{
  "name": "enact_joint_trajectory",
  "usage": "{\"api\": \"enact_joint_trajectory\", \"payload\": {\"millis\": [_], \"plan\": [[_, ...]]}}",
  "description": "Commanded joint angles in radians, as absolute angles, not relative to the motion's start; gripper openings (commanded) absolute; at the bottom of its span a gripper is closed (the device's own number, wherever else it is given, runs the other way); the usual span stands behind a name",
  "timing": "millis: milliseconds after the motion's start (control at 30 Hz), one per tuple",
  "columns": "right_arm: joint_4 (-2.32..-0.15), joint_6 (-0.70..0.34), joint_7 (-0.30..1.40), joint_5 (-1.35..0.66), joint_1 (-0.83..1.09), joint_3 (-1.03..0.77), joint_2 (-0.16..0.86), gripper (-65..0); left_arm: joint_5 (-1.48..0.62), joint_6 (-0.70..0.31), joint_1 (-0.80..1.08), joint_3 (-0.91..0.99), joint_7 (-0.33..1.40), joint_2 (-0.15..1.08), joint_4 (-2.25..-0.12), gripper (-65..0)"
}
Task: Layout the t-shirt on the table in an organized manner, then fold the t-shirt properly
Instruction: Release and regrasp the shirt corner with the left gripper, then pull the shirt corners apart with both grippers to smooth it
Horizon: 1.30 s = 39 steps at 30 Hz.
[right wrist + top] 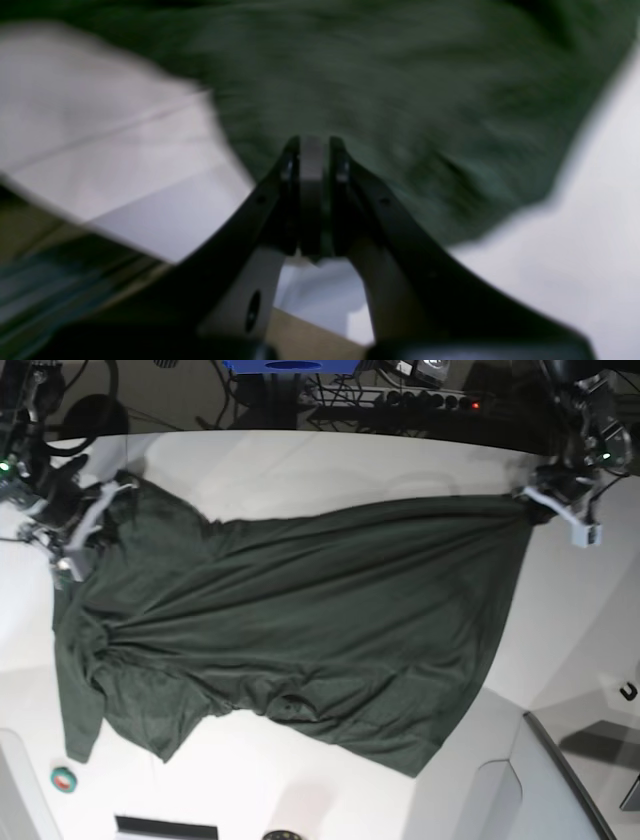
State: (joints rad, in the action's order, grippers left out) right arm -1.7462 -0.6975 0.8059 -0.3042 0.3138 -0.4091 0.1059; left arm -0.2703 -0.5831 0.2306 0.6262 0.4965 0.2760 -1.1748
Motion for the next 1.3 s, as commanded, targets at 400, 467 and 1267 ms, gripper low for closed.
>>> {"api": "enact_joint_trajectory", "payload": {"millis": [400, 467, 1267], "plan": [[-1.689, -0.677, 0.783, -0.325, 0.285, -0.616, 0.11, -50.7, -0.298, -0.598, 0.237, 0.625, 0.544, 0.286, -1.359, -65.0], [-1.681, -0.673, 0.783, -0.325, 0.272, -0.653, 0.108, -43.2, -0.298, -0.601, 0.245, 0.625, 0.55, 0.286, -1.376, -65.0], [-1.069, -0.698, 0.785, -0.329, 0.027, -0.851, 0.133, -30.3, -0.3, -0.698, 0.306, 0.831, 0.578, 0.277, -1.339, -65.0]]}}
